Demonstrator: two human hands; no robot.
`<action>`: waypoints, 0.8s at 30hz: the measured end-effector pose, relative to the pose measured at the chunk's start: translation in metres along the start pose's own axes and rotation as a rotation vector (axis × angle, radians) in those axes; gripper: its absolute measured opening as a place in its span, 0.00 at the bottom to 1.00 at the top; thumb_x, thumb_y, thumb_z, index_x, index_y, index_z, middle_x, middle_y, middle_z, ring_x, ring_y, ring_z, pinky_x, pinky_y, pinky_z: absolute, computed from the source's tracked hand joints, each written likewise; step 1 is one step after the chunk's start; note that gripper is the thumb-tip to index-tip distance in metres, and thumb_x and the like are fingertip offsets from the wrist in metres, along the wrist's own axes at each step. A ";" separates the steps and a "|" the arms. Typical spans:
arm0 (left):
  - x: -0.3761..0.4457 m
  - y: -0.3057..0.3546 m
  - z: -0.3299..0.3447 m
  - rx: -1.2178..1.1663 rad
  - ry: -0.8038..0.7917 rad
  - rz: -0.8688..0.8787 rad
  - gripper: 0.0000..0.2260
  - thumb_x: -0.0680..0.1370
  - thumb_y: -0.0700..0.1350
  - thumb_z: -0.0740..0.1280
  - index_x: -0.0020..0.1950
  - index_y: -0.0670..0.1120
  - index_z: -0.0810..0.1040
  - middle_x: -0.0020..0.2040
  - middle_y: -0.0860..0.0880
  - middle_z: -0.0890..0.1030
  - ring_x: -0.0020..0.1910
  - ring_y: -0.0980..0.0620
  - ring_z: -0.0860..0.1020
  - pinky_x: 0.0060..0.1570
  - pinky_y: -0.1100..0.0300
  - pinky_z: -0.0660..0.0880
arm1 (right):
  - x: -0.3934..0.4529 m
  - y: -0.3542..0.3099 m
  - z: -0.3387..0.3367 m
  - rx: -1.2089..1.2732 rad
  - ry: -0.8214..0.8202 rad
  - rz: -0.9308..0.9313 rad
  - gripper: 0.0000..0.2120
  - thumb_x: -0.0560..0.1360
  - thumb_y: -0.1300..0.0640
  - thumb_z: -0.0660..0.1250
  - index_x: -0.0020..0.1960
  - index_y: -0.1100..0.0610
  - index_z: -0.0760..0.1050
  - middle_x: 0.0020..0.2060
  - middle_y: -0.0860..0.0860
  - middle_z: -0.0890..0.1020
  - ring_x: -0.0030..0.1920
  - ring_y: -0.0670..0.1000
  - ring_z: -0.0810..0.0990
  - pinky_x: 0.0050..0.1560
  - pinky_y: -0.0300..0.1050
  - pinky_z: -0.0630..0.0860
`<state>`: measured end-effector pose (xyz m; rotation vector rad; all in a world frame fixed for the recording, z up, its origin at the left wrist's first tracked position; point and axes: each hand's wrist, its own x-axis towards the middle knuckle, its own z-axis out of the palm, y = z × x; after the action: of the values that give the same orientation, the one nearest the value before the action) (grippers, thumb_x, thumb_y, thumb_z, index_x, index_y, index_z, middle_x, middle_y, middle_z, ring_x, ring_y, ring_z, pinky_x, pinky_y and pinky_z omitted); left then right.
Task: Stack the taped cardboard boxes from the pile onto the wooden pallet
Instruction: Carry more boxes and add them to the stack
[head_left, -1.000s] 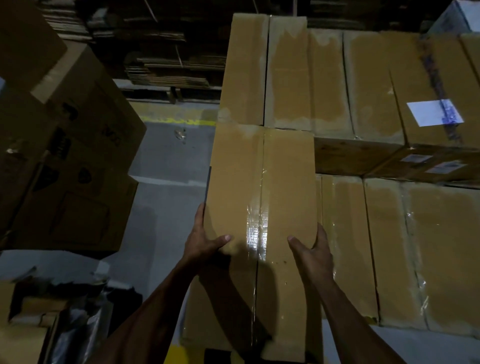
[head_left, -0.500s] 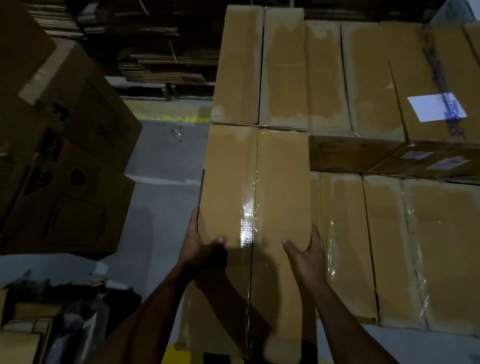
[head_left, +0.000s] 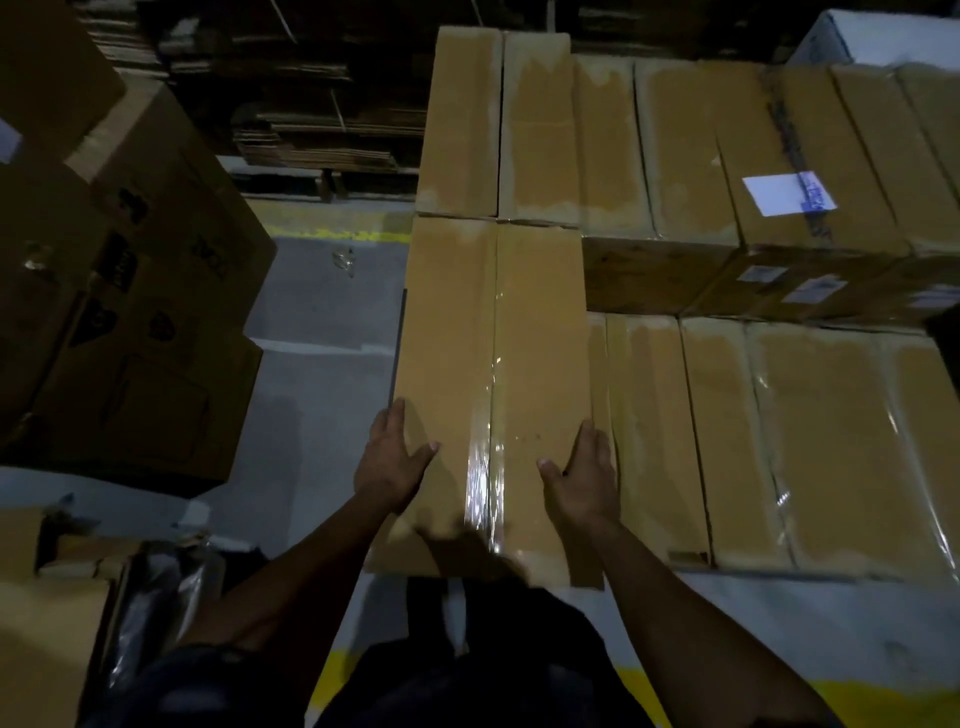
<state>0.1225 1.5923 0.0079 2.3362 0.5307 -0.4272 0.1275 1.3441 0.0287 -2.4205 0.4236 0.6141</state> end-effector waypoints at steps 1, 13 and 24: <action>-0.015 -0.006 0.002 0.043 -0.015 0.014 0.38 0.78 0.56 0.68 0.80 0.48 0.50 0.79 0.44 0.55 0.73 0.39 0.64 0.68 0.45 0.68 | -0.016 0.008 0.005 -0.032 -0.017 -0.027 0.39 0.81 0.44 0.63 0.81 0.52 0.43 0.81 0.51 0.44 0.78 0.58 0.57 0.71 0.55 0.63; -0.106 -0.067 0.012 0.350 -0.172 0.207 0.37 0.79 0.57 0.66 0.80 0.45 0.52 0.80 0.40 0.45 0.75 0.38 0.61 0.68 0.48 0.66 | -0.096 0.070 0.028 -0.293 -0.142 -0.141 0.36 0.82 0.50 0.62 0.81 0.56 0.45 0.80 0.56 0.39 0.80 0.57 0.46 0.76 0.56 0.58; -0.097 -0.077 0.026 0.415 -0.053 0.237 0.41 0.74 0.47 0.73 0.79 0.49 0.51 0.78 0.40 0.53 0.66 0.37 0.71 0.57 0.46 0.75 | -0.089 0.082 0.038 -0.369 0.010 -0.185 0.37 0.79 0.55 0.68 0.80 0.54 0.50 0.80 0.55 0.43 0.68 0.64 0.70 0.60 0.54 0.73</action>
<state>-0.0026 1.6019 -0.0111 2.7336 0.1412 -0.5235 0.0047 1.3186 0.0090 -2.7717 0.0909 0.6433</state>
